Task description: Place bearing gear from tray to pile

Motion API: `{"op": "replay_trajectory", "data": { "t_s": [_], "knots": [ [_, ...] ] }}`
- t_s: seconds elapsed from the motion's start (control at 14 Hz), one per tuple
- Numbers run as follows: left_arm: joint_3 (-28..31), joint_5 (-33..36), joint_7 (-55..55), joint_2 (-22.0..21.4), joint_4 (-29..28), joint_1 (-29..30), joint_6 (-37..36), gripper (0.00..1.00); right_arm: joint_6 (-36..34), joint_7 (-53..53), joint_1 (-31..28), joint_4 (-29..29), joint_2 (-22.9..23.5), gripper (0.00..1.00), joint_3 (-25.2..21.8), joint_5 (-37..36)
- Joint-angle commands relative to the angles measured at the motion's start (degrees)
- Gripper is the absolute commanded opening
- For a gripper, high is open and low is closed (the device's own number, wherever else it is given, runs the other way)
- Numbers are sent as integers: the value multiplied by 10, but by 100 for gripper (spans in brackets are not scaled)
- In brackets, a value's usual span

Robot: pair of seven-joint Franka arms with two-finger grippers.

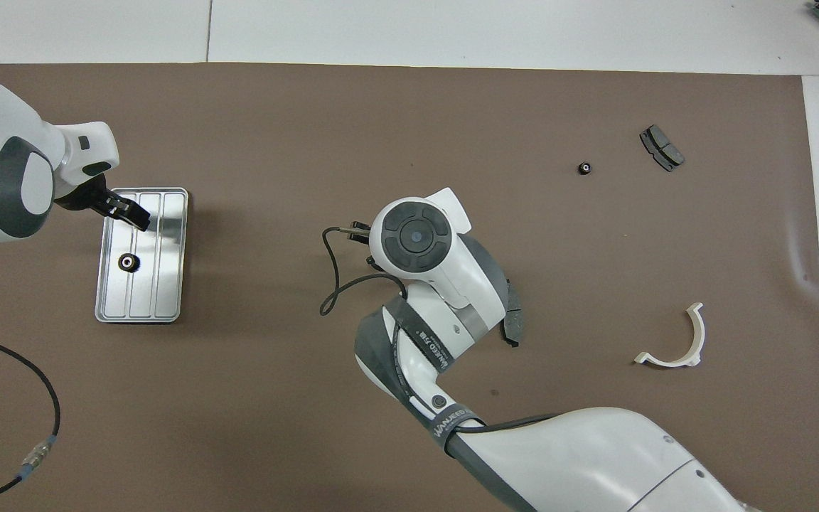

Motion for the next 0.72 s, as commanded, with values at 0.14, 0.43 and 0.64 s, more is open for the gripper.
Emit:
{"op": "replay_trajectory", "data": {
  "t_s": [0.14,0.43,0.64],
  "knots": [
    [-6,12,36,-7,-50,13,26,78,7,17,10,30,38,100,-1,-37],
    [-6,12,58,-10,-73,27,11,77,30,12,9,24,43,91,0,-42],
    [-6,12,61,-14,-72,27,-21,77,45,4,10,14,46,82,0,-43]
  ]
}}
